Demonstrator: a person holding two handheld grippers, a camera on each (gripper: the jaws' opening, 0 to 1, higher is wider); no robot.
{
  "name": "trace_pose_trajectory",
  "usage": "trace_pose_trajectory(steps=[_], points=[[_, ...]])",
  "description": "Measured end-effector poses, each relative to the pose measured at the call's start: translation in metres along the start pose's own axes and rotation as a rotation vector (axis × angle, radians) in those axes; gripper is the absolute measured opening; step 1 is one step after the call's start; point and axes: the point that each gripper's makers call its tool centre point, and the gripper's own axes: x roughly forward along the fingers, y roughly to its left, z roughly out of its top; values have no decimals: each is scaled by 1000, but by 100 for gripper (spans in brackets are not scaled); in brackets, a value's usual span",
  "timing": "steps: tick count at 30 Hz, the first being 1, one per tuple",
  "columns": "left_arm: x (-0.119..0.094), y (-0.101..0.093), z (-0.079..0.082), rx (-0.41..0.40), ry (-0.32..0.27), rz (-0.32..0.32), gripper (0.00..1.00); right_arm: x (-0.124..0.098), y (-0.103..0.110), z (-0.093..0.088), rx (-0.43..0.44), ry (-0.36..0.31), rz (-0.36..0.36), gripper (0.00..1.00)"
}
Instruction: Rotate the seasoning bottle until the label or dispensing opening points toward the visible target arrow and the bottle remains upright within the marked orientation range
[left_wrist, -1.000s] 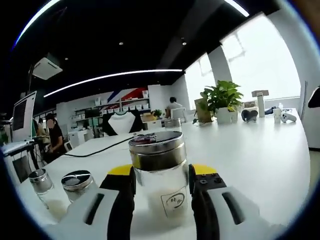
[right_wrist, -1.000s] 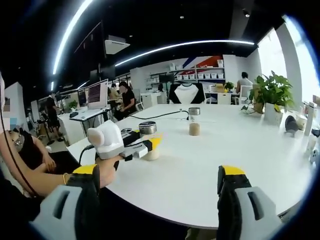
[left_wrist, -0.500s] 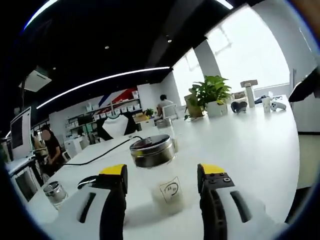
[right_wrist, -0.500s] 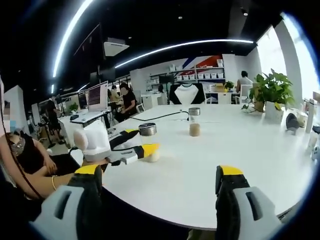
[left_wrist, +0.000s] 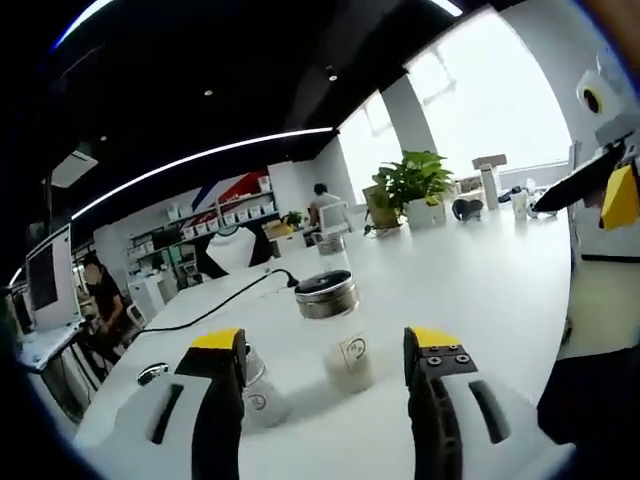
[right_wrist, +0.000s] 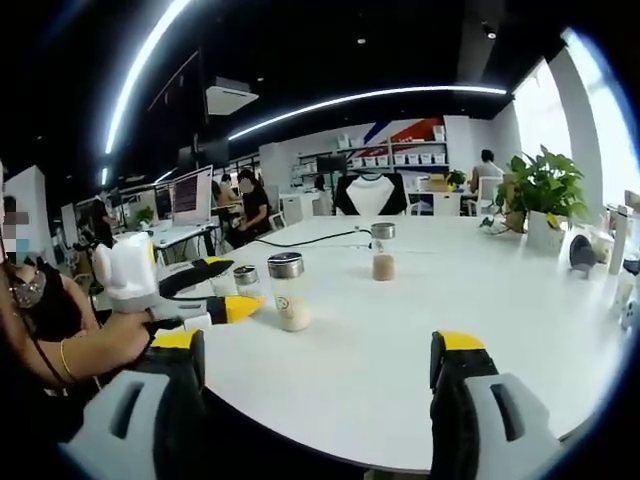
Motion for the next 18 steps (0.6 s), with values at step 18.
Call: trace_pose_trajectory(steps=[18], points=[[-36, -4, 23, -232, -56, -193, 100, 20, -12, 17, -47, -28, 7, 93]])
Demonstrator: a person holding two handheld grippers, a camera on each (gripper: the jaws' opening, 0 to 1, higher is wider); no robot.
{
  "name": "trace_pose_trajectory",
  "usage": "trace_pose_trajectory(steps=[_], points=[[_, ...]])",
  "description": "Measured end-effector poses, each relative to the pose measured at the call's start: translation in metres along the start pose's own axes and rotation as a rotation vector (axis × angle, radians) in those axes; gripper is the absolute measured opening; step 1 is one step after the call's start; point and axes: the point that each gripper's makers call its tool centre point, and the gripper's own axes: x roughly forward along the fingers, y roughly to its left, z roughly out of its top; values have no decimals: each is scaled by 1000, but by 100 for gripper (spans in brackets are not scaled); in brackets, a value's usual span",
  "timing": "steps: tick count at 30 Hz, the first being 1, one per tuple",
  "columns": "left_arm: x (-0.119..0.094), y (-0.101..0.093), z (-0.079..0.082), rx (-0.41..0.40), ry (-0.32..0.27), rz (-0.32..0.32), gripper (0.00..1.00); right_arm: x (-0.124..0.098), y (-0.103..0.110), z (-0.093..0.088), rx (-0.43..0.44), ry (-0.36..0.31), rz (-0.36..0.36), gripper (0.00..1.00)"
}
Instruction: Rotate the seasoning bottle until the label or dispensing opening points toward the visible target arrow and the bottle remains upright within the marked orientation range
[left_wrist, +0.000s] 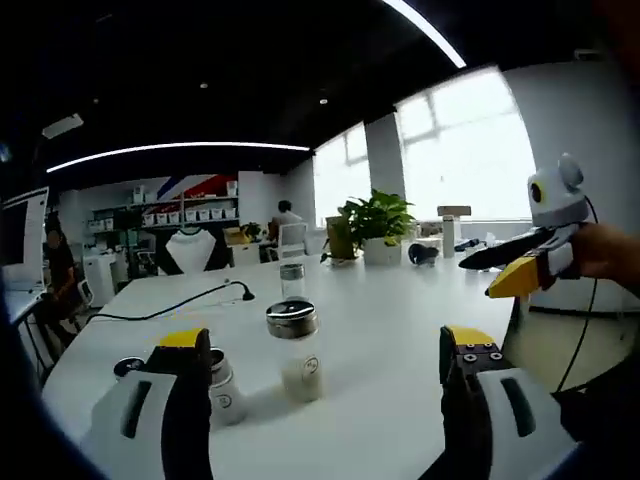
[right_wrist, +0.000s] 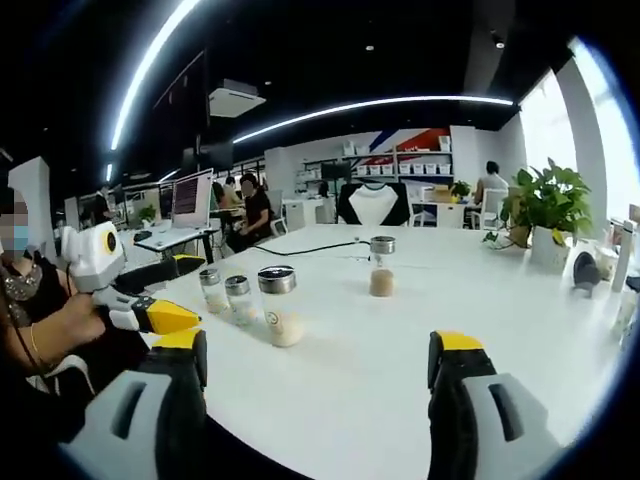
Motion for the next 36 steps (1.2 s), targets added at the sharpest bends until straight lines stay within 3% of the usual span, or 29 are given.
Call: trace_pose_trajectory(steps=[3, 10, 15, 18, 19, 24, 27, 30, 36], points=[[-8, 7, 4, 18, -10, 23, 100, 1, -1, 0, -5, -4, -8, 95], [-30, 21, 44, 89, -78, 71, 100, 3, -12, 5, -53, -12, -26, 99], [-41, 26, 58, 97, -94, 73, 100, 5, -15, 8, -62, -17, -33, 99], [-44, 24, 58, 66, -83, 61, 100, 8, -17, 10, -77, -21, -24, 99], [-46, 20, 57, 8, -72, 36, 100, 11, -18, 13, -105, -28, -8, 99], [-49, 25, 52, 32, -45, 40, 100, 16, -29, 24, -136, -39, 1, 99], [-50, 27, 52, 31, -73, 35, 100, 20, -33, 36, -166, -75, 18, 97], [-48, 27, 50, 29, -63, 22, 100, 26, -36, 43, -187, -97, 29, 94], [-43, 28, 48, 68, -36, 7, 100, 46, -48, 45, -182, -99, 38, 94]])
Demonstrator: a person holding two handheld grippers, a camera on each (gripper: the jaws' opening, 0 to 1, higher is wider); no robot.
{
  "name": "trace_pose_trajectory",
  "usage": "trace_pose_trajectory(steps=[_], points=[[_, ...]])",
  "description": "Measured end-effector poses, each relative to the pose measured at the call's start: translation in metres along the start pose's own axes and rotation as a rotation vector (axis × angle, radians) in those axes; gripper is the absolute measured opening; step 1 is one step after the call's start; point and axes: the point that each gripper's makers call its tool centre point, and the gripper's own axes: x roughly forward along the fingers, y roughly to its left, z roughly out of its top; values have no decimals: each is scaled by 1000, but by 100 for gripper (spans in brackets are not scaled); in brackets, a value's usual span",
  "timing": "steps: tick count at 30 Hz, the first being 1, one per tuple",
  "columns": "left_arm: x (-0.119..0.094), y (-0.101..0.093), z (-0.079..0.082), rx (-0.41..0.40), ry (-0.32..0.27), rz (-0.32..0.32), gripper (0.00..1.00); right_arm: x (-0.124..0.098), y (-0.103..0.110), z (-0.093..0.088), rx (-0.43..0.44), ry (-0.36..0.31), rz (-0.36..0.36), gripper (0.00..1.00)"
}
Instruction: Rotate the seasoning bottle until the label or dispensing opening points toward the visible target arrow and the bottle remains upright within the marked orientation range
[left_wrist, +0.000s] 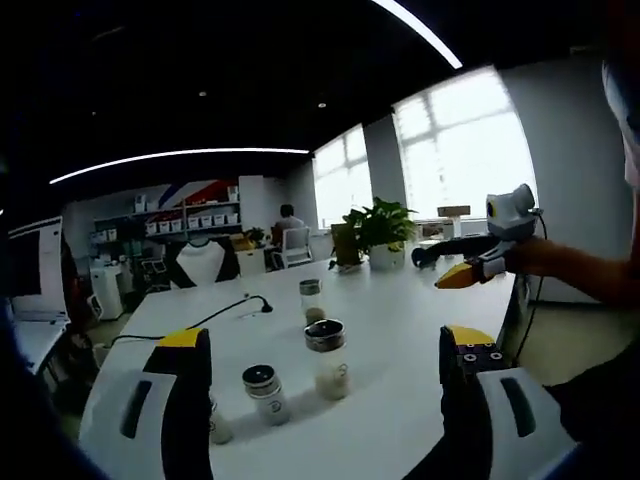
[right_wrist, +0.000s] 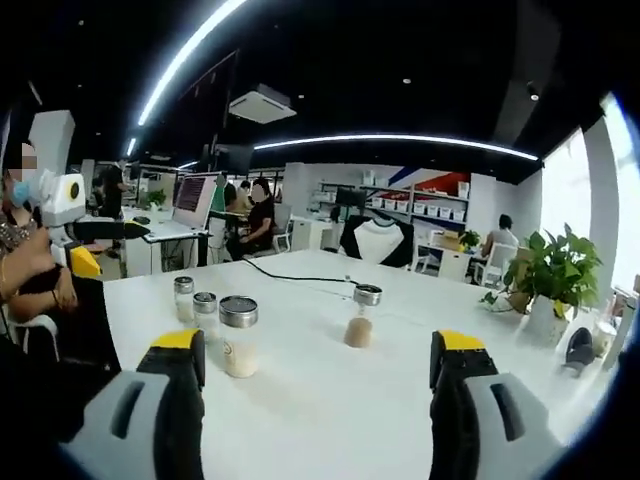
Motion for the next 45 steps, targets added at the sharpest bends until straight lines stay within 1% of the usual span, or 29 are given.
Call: trace_pose_trajectory(steps=[1, 3, 4, 5, 7, 8, 9, 14, 17, 18, 21, 23, 24, 28, 31, 32, 33, 34, 36, 39, 40, 41, 42, 43, 44, 45], points=[[1, 1, 0, 3, -2, -1, 100, 6, -2, -2, 32, 1, 3, 94], [4, 2, 0, 0, -8, 0, 100, 13, -6, -2, 35, -11, 6, 92], [6, 3, 1, -7, -13, 1, 100, 16, -7, 1, 27, -34, 8, 90], [7, 4, 0, -11, -13, 0, 100, 20, -9, 2, 25, -40, 6, 89], [11, 4, -2, -12, -3, -7, 100, 28, -11, 3, 23, -46, 11, 89], [12, 4, -5, -2, 15, -12, 100, 33, -11, 3, 33, -52, 25, 89], [14, 5, -6, 8, 20, -12, 100, 36, -11, 4, 41, -57, 35, 90], [22, 8, -10, 23, 43, -13, 100, 61, -18, -6, 75, -31, 46, 89], [26, 10, 1, 68, 17, 12, 97, 76, -19, -15, 101, -22, 64, 89], [28, 10, 3, 65, 11, 11, 98, 78, -19, -17, 103, -15, 63, 88], [36, 5, 8, 39, -3, -17, 99, 90, -26, -20, 67, -16, 45, 88], [39, 2, 8, 32, -6, -31, 99, 96, -31, -19, 75, -14, 41, 89], [41, 1, 5, 29, -1, -38, 100, 101, -35, -19, 78, -14, 36, 89], [43, 2, -12, 22, 57, -46, 100, 119, -47, -17, 61, -7, 26, 89], [42, 5, -21, 13, 87, -44, 100, 131, -53, -13, 65, -22, 18, 88], [39, 6, -29, 10, 138, -43, 100, 135, -58, -13, 76, -29, -12, 88], [39, 7, -30, 25, 136, -35, 100, 139, -60, -12, 77, -35, -25, 89], [39, 6, -31, 58, 146, -35, 100, 146, -59, -12, 77, -43, -18, 88], [37, 1, -35, 92, 176, -51, 100, 157, -56, -12, 94, -46, -12, 88], [39, -4, -33, 122, 189, -74, 100, 172, -52, -15, 104, -34, 4, 85], [39, -4, -32, 118, 185, -80, 100, 177, -52, -16, 105, -32, 6, 85], [40, -6, -28, 109, 166, -93, 100, 181, -53, -16, 114, -31, 0, 84], [40, -8, -26, 105, 154, -103, 100, 186, -55, -16, 135, -36, -10, 84], [41, -8, -24, 104, 144, -109, 100, 192, -55, -14, 135, -46, -4, 84], [41, -9, -24, 106, 145, -111, 100, 196, -55, -15, 136, -46, -5, 84], [41, -9, -26, 110, 152, -117, 100, 194, -50, -14, 133, -42, -3, 84]])
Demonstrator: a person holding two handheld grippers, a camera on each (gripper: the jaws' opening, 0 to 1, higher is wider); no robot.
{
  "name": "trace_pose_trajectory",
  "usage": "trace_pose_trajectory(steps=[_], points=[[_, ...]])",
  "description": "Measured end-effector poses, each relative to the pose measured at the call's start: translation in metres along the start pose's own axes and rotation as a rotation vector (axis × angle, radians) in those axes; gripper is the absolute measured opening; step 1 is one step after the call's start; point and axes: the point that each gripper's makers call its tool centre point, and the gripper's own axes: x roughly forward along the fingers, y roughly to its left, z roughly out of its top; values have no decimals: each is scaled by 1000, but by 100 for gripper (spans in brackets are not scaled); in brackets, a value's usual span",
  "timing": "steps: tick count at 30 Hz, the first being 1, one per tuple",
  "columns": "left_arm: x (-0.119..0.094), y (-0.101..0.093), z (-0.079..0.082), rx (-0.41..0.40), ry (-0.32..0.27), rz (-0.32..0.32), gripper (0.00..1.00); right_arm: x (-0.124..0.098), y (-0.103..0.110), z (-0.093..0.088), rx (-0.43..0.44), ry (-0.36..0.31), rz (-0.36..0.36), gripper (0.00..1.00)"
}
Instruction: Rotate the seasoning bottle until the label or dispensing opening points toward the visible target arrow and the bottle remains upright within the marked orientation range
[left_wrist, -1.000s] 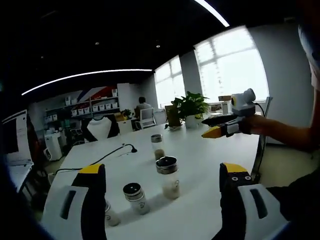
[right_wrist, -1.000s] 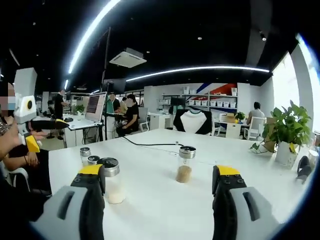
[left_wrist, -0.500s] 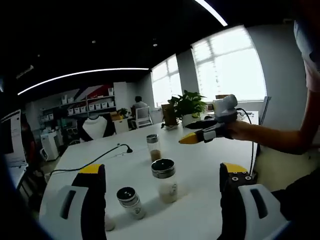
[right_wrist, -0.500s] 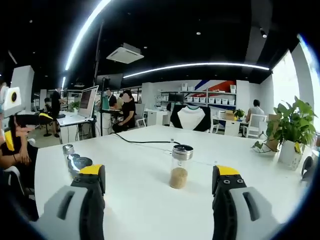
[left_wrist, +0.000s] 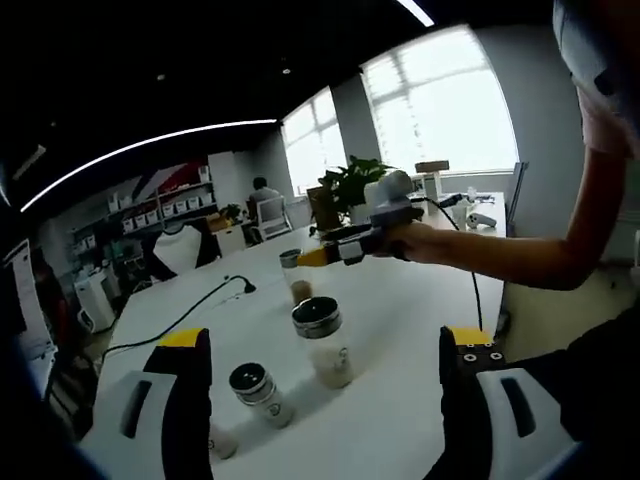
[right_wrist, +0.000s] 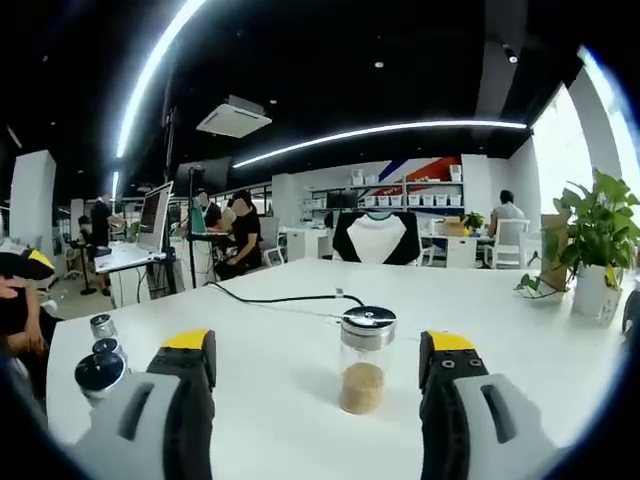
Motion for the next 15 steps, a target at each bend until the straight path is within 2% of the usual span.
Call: trace_pose_trajectory(steps=[1, 4, 6, 10, 11, 12, 13, 14, 15], points=[[0, 0, -1, 3, 6, -2, 100, 2, 2, -2, -9, 12, 0, 84], [-1, -1, -4, -9, 6, -7, 100, 12, -12, -5, -17, 19, -20, 83], [0, -2, -5, -33, 3, -16, 100, 21, -19, -13, -73, 57, -47, 83], [-1, 0, -10, -18, 31, -1, 100, 39, -35, -15, -47, 56, -86, 83], [-2, 1, -8, -23, 19, 0, 100, 43, -37, -16, -14, 59, -79, 83], [-1, 2, -2, -58, -23, 2, 100, 47, -35, -16, 27, 49, -63, 83], [-2, 3, 2, -96, -50, -5, 100, 53, -35, -12, 87, 10, -57, 83], [-3, 5, 9, -134, -84, -15, 100, 54, -36, -14, 88, 21, -59, 83], [-3, 8, 8, -134, -77, -12, 100, 57, -38, -17, 64, 33, -64, 83]])
